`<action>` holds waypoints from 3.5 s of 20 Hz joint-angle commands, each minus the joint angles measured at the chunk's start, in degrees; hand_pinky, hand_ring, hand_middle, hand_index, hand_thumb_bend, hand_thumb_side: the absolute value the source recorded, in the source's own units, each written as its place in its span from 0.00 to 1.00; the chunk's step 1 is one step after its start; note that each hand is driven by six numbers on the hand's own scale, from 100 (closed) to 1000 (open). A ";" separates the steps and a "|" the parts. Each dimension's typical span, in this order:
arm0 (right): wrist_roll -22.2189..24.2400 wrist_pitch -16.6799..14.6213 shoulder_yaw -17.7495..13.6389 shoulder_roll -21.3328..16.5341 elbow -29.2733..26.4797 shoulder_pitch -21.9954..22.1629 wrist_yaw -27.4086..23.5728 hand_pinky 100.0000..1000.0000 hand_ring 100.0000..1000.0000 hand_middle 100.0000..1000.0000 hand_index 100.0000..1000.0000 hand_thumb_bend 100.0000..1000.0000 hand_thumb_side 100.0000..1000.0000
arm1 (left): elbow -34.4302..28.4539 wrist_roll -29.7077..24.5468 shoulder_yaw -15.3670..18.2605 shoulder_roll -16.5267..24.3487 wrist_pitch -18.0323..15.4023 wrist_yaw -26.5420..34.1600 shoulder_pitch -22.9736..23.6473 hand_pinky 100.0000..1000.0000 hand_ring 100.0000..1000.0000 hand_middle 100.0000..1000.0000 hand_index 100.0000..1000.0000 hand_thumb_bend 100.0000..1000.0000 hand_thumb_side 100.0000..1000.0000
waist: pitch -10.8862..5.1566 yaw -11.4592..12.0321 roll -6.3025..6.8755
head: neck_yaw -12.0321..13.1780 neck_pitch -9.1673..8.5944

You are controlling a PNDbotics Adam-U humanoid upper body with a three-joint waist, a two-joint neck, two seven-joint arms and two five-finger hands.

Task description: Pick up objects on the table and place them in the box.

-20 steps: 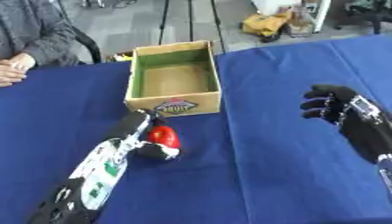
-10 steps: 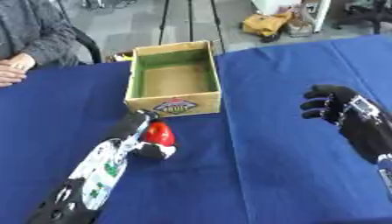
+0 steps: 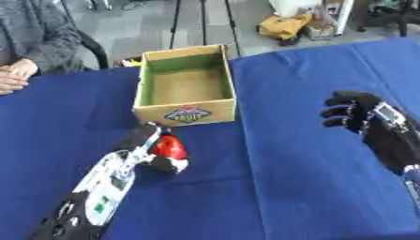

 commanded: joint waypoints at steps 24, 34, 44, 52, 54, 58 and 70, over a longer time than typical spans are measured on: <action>2.21 0.40 2.05 -1.34 -0.77 -2.12 0.57 0.70 0.72 0.71 0.82 0.00 0.80 | 15.55 18.36 12.08 0.32 8.57 -8.40 -19.72 0.24 0.39 0.49 0.64 0.00 0.21 | 0.72 -6.78 1.84 | 3.73 -3.11; 3.61 0.56 3.07 -1.59 -0.80 -3.15 1.79 0.70 0.72 0.71 0.82 0.00 0.81 | 27.74 36.88 16.50 -1.42 9.70 -5.33 -21.57 0.40 0.47 0.55 0.68 0.17 0.33 | 2.13 -10.81 3.35 | 5.46 -4.94; 2.86 0.75 2.23 -0.95 -0.50 -2.31 1.42 0.70 0.72 0.71 0.82 0.00 0.81 | 12.52 40.50 14.15 2.70 6.27 -1.44 -19.12 0.43 0.47 0.54 0.67 0.36 0.47 | 1.12 -7.66 2.53 | 3.80 -4.38; 1.83 0.84 1.21 -0.56 -0.37 -1.38 0.85 0.70 0.72 0.71 0.82 0.00 0.80 | -16.57 39.87 12.19 10.07 2.71 17.93 -4.65 0.40 0.43 0.49 0.64 0.36 0.65 | 0.32 -3.08 1.56 | 1.56 -3.65; 1.67 0.85 1.05 -0.56 -0.35 -1.21 0.73 0.70 0.72 0.71 0.82 0.00 0.80 | -21.34 40.52 11.75 10.59 0.70 25.58 0.77 0.38 0.42 0.48 0.63 0.31 0.65 | 0.17 -2.01 1.40 | 1.03 -3.33; 1.63 0.79 0.97 -0.48 -0.44 -1.35 0.38 0.70 0.72 0.71 0.82 0.01 0.79 | -24.95 43.51 11.07 9.54 -4.69 36.03 9.08 0.38 0.42 0.48 0.62 0.33 0.70 | 0.20 -0.67 1.06 | 0.32 -2.94; 1.41 0.30 0.55 -0.49 -0.44 -0.97 -0.19 0.70 0.72 0.71 0.82 0.02 0.79 | -24.31 47.56 11.28 6.54 -15.04 42.03 19.38 0.39 0.43 0.49 0.61 0.34 0.83 | -0.21 0.72 0.32 | 0.25 -1.51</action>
